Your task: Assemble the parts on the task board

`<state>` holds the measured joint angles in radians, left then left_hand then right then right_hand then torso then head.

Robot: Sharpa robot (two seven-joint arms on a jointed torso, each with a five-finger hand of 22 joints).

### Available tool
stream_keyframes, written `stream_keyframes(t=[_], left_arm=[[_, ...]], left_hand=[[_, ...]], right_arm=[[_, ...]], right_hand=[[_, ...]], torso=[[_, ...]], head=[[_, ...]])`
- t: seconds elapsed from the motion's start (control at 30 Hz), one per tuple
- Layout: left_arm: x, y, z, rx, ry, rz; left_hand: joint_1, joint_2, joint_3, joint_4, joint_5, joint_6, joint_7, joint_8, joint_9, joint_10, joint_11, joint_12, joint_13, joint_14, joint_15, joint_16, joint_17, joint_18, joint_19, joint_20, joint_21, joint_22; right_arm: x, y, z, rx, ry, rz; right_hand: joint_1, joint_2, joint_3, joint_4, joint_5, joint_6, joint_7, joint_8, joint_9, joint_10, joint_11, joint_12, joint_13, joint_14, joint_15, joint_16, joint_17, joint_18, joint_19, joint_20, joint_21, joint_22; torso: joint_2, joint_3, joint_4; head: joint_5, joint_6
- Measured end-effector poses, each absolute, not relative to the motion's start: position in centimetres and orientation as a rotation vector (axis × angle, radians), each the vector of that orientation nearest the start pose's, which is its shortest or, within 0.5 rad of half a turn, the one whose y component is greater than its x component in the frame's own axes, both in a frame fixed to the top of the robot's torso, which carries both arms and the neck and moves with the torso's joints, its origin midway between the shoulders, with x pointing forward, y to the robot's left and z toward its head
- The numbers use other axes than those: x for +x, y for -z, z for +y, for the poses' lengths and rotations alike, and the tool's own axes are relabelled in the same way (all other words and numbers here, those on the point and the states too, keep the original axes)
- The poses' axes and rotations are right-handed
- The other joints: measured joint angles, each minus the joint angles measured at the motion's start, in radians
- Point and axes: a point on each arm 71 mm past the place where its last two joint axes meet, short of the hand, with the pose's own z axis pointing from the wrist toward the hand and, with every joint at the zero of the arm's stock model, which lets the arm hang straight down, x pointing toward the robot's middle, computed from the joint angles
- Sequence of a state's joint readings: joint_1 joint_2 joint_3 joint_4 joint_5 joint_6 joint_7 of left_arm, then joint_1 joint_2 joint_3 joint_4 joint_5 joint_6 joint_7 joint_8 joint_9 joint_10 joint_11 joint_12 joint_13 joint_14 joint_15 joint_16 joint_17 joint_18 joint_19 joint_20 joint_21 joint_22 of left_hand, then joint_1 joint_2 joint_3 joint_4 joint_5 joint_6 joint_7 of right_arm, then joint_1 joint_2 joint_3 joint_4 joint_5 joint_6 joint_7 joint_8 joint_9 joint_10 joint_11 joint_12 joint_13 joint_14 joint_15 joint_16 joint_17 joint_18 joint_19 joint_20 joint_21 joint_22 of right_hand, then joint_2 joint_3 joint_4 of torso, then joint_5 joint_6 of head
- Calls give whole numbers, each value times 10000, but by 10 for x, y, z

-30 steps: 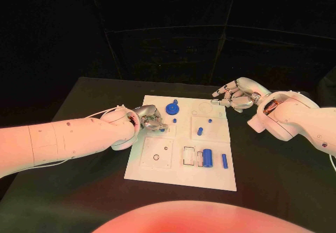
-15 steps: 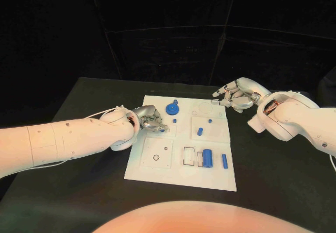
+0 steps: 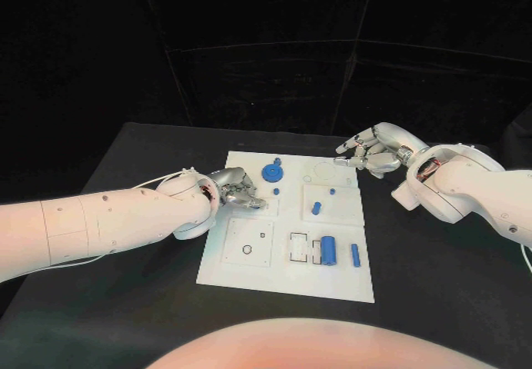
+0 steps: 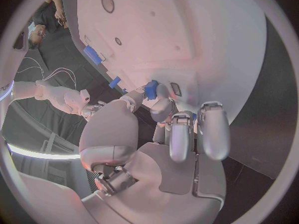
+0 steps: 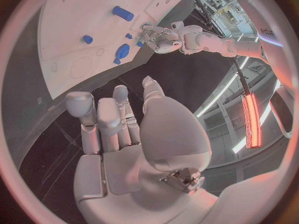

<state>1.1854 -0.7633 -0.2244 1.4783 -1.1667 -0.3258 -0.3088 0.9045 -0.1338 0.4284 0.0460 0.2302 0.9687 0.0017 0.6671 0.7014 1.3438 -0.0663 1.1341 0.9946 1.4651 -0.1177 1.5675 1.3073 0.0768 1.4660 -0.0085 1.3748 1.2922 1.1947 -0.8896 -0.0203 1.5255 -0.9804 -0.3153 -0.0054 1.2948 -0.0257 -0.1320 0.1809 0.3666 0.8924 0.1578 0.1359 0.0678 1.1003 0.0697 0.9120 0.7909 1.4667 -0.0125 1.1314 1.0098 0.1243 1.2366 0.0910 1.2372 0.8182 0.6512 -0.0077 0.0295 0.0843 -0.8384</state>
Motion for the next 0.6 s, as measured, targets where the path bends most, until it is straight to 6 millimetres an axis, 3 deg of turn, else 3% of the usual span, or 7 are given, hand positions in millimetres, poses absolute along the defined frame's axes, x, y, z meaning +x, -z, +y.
stream_keyframes(t=[0.6], left_arm=[[463,270,194,-1816,5422,20036]], left_hand=[[-219,117,-339,341,-1,34,34,37,-20,23,25,92,71,0,0,0,0,-1,0,0,18,107]], right_arm=[[488,182,-224,2894,-9048,17326]], right_hand=[[-38,38,-64,64,52,0,0,33,0,1,0,0,-23,0,0,-47,1,0,0,0,-40,-38]], torso=[[-1,0,-6]], head=[[-2,29]])
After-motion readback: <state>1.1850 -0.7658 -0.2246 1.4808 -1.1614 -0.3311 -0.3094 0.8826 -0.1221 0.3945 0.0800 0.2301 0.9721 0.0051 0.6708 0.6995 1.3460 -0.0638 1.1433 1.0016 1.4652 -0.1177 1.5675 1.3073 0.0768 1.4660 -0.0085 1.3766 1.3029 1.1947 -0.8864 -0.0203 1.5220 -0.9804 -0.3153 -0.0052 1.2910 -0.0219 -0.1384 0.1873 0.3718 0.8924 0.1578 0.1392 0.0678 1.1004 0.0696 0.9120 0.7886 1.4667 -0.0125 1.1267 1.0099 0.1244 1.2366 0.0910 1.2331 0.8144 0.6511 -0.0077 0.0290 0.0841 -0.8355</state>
